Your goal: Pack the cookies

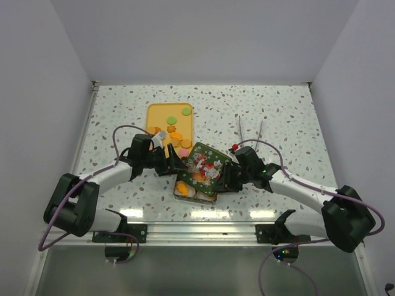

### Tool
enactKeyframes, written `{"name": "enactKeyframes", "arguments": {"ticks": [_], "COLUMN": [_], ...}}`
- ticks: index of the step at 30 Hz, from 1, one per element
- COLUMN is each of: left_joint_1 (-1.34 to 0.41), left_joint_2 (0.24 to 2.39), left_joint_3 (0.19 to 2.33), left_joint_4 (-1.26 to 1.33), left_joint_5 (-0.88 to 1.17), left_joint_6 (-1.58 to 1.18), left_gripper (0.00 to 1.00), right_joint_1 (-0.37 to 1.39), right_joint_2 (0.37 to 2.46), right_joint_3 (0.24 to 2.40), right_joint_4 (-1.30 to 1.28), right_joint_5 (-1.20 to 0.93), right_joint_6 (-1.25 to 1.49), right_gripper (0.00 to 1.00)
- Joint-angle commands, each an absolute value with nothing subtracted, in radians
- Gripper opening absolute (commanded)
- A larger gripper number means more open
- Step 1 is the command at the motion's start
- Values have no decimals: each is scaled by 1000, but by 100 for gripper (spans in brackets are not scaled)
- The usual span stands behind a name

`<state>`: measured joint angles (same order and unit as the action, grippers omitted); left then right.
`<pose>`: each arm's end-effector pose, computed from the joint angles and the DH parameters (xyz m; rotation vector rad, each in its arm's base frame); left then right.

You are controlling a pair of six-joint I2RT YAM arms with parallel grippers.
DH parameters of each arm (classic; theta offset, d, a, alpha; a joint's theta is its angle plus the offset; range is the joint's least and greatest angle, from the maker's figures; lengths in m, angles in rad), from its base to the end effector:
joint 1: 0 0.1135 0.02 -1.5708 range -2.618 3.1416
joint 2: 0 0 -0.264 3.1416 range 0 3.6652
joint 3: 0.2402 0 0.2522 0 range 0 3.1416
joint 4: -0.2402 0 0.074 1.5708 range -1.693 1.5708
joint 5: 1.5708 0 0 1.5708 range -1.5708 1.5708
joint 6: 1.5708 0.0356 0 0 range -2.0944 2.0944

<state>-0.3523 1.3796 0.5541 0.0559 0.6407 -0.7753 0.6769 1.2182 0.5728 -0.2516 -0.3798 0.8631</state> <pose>0.2308 -0.1075 0.1620 -0.1814 2.5179 -1.2668 0.1690 0.1527 0.1782 0.0707 2.7307 1.0406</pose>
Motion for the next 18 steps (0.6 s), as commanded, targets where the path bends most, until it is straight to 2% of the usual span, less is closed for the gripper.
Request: {"name": "enactKeyframes", "arguments": {"ticks": [1, 8, 18], "left_joint_1": [-354, -354, -392], "left_joint_2": [1310, 1370, 1629], "left_joint_3": [604, 813, 1110], "left_joint_4": [5, -112, 100], "left_joint_5": [634, 558, 647], "left_joint_6": [-781, -712, -813], "left_gripper": [74, 77, 77], "right_joint_1": [684, 684, 684], "right_joint_2": [1246, 1250, 1278], "right_joint_3": [584, 577, 614], "right_joint_4": [-308, -314, -354], "right_joint_5": [-360, -374, -361], "right_joint_6": [825, 819, 795], "right_gripper": [31, 28, 29]}}
